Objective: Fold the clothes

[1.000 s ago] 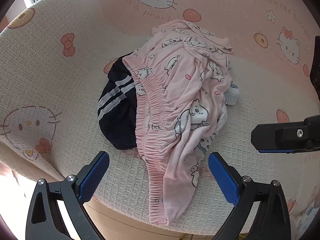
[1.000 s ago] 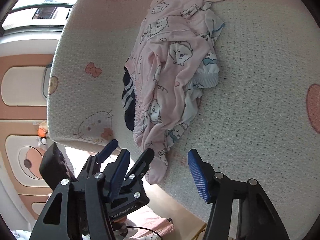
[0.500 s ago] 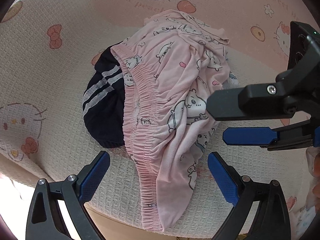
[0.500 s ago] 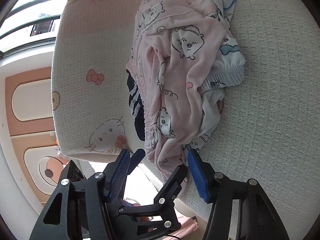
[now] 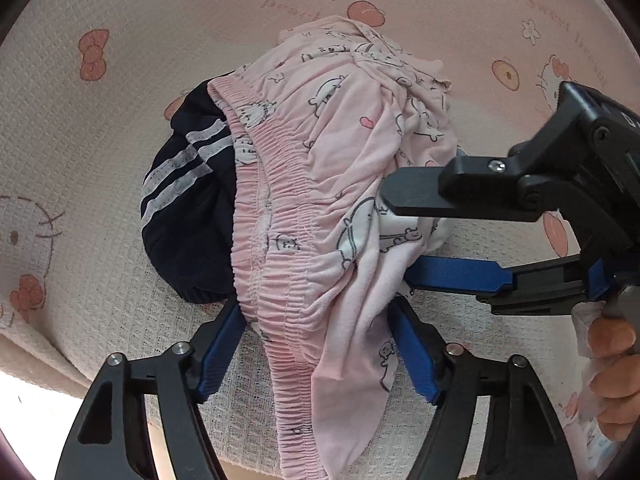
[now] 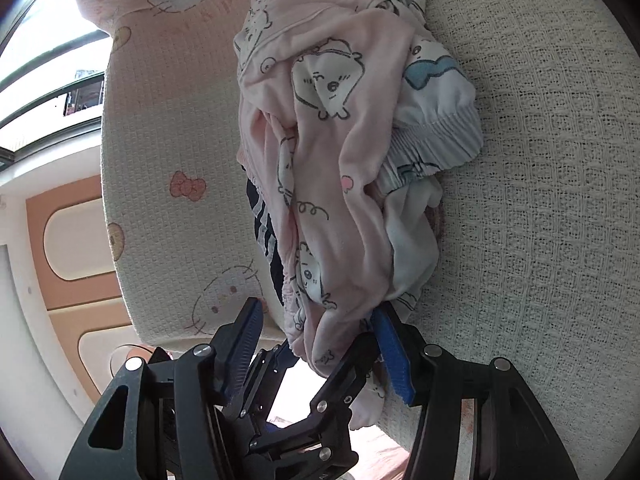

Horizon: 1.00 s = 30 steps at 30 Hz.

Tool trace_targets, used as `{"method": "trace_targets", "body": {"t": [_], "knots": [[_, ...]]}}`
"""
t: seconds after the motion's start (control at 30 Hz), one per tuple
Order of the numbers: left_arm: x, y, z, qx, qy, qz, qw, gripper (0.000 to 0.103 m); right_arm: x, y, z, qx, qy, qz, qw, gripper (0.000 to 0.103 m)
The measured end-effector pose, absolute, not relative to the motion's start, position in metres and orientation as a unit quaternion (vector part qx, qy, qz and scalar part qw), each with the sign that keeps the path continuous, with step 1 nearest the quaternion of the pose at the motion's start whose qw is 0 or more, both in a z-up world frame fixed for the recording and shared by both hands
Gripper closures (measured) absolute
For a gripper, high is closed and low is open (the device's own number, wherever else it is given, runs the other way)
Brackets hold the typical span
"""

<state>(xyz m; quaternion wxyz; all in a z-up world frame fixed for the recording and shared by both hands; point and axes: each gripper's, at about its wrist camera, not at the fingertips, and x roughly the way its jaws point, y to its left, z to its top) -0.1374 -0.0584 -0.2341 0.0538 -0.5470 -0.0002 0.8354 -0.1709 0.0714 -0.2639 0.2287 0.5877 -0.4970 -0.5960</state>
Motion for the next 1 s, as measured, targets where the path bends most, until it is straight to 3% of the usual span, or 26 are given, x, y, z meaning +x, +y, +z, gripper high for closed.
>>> {"method": "trace_targets", "body": {"t": [0.13, 0.2, 0.4, 0.57, 0.7, 1.0], "knots": [[-0.138, -0.054, -0.237, -0.536, 0.011, 0.843, 0.051, 0.043, -0.168, 0.073, -0.267, 0.58, -0.492, -0.612, 0.216, 0.052], [-0.137, -0.055, -0.237, -0.526, 0.01, 0.849, 0.053, 0.049, -0.167, 0.074, -0.266, 0.576, -0.485, -0.626, 0.203, 0.072], [-0.134, -0.049, -0.242, -0.519, 0.026, 0.852, 0.066, 0.048, -0.164, 0.072, -0.256, 0.564, -0.466, -0.651, 0.203, 0.082], [-0.132, -0.035, -0.248, -0.516, 0.066, 0.85, 0.079, 0.013, -0.165, 0.077, -0.241, 0.553, -0.453, -0.665, 0.218, 0.082], [-0.137, -0.038, -0.247, -0.519, 0.036, 0.852, 0.066, 0.012, -0.172, 0.073, -0.233, 0.551, -0.434, -0.675, 0.23, 0.082], [-0.147, -0.049, -0.235, -0.55, 0.027, 0.834, 0.041, 0.05, -0.17, 0.079, -0.235, 0.558, -0.423, -0.677, 0.226, 0.082]]}}
